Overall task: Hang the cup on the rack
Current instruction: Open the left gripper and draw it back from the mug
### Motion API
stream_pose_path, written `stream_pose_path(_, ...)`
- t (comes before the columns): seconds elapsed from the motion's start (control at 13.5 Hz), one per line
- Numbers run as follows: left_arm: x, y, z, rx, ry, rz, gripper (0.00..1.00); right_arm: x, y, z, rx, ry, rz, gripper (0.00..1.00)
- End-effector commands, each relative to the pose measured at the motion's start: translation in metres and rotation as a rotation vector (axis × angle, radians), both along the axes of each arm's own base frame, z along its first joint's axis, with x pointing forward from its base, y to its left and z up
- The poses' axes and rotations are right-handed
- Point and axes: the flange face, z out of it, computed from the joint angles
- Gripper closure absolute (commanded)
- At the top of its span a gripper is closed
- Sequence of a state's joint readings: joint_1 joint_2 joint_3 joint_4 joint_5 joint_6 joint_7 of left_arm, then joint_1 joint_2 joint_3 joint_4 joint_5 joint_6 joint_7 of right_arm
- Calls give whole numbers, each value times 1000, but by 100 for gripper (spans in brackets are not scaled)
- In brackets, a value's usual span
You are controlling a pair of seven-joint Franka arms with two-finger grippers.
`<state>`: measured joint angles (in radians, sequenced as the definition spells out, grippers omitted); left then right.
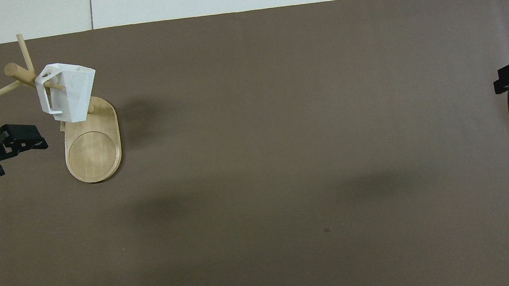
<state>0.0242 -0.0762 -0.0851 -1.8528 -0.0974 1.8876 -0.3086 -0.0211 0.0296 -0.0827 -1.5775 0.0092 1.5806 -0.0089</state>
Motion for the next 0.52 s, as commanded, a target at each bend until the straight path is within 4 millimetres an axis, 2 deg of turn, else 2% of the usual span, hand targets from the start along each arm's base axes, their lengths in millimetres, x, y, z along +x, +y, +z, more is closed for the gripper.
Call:
stream_pose_path(0.0,5,-8,20,96,22,-153,0,-7,-1,1,-1,-5,20,0)
stream_pose_path(0.3,0,0,57,136,58,-336,0,-7,-1,1,-1,-5,21,0)
stream_pose_path(0.45,1,2,78,137,81,-369,0,-7,-1,1,-1,-5,20,0)
